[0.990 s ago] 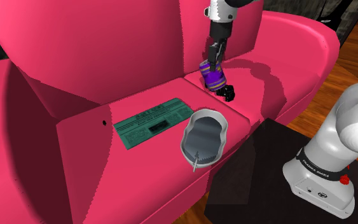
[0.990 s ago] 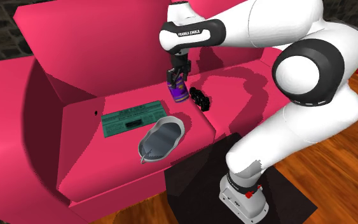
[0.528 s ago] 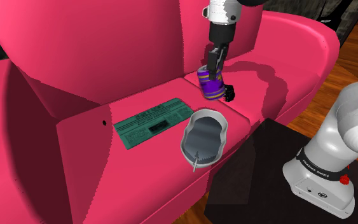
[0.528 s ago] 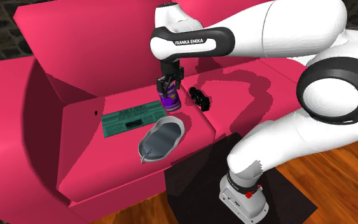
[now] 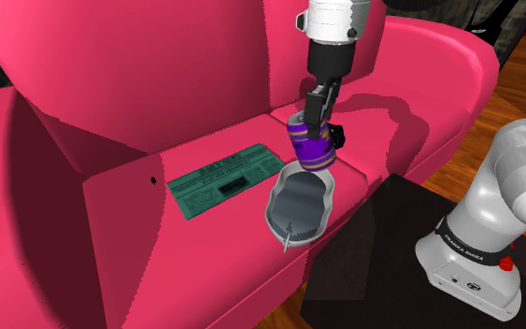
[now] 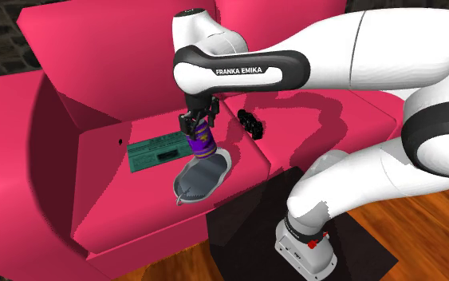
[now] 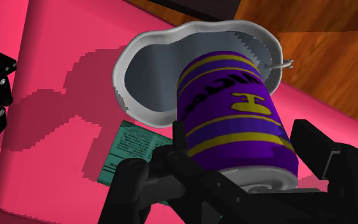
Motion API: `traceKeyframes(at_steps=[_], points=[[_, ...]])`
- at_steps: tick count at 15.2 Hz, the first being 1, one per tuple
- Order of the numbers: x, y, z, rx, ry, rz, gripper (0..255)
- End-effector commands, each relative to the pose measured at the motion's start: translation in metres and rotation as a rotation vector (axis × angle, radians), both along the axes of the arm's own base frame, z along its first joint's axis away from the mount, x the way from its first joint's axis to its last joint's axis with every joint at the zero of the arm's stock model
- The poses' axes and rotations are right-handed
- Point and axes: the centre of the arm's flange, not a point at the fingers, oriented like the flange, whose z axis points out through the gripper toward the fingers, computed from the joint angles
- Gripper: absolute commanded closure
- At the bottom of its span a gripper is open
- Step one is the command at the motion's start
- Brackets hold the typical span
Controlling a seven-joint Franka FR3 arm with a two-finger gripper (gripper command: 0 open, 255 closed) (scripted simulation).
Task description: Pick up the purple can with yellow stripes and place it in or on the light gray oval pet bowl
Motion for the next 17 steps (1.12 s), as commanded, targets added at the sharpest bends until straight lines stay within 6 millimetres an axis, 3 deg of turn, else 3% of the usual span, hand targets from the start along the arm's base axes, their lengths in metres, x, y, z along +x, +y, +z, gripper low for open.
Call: traceKeyframes(at_steps=[1, 17], points=[[-0.005, 0.005, -0.007, 0.0, 0.0, -0.002, 255], [-0.005, 0.005, -0.092, 0.0, 0.0, -0.002, 255]])
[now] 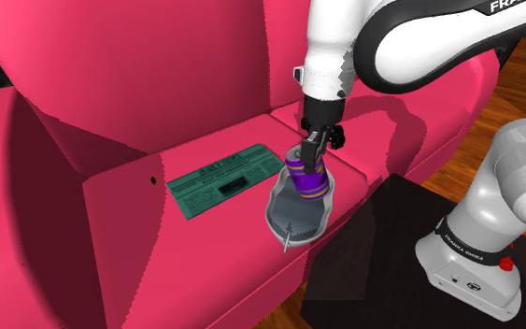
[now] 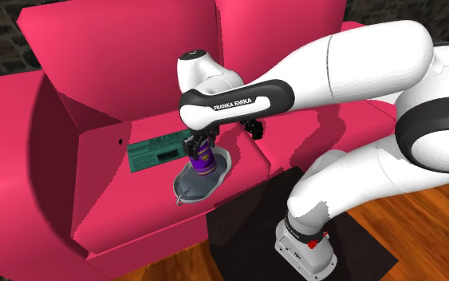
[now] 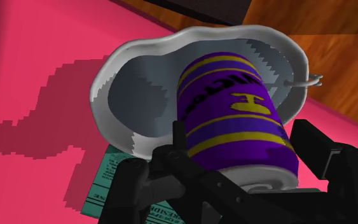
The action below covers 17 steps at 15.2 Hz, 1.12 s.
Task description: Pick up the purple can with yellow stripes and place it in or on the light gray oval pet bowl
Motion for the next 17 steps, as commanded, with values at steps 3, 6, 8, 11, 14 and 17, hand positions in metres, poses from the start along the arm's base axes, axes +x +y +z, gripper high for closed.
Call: traceKeyframes(at_steps=[3, 6, 8, 11, 14, 17], points=[[0.001, 0.0, -0.014, 0.001, -0.001, 0.0, 255], [0.001, 0.0, -0.014, 0.001, -0.001, 0.0, 255], [0.001, 0.0, -0.014, 0.001, -0.001, 0.0, 255], [0.001, 0.0, -0.014, 0.001, -0.001, 0.0, 0], [0.001, 0.0, -0.014, 0.001, -0.001, 0.0, 0], [0.001, 0.0, -0.001, 0.001, -0.001, 0.0, 0]])
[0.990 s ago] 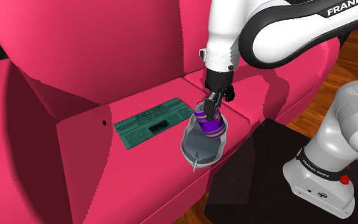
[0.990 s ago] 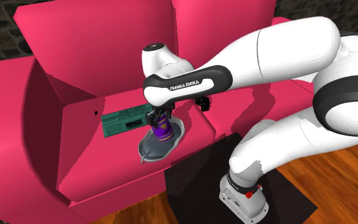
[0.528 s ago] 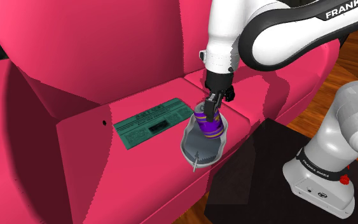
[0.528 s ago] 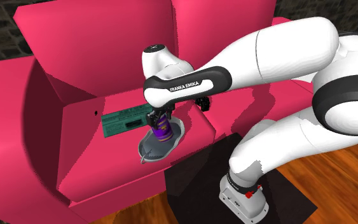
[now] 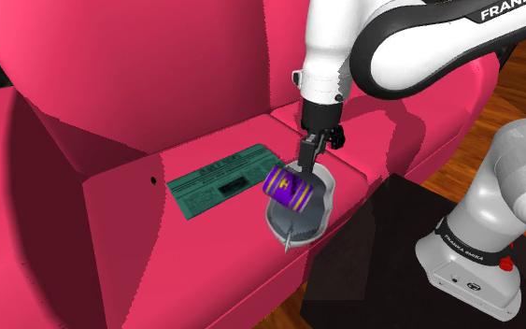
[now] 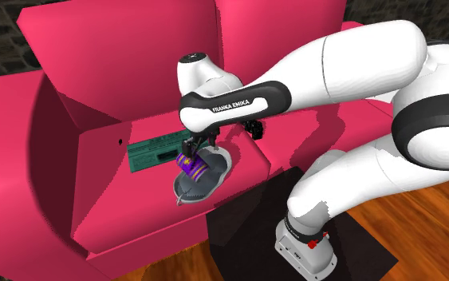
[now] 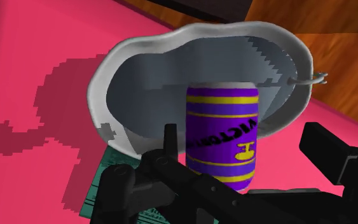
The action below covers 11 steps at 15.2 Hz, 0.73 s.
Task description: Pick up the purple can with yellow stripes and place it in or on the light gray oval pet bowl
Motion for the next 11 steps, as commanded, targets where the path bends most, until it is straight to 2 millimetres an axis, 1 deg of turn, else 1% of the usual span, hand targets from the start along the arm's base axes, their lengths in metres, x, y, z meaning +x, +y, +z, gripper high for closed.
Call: traceKeyframes(at_steps=[1, 3, 11], points=[[-0.002, 0.0, 0.02, 0.0, 0.0, 0.0, 0], [-0.002, 0.0, 0.043, 0.0, 0.0, 0.0, 0], [-0.002, 0.0, 0.043, 0.0, 0.0, 0.0, 0]])
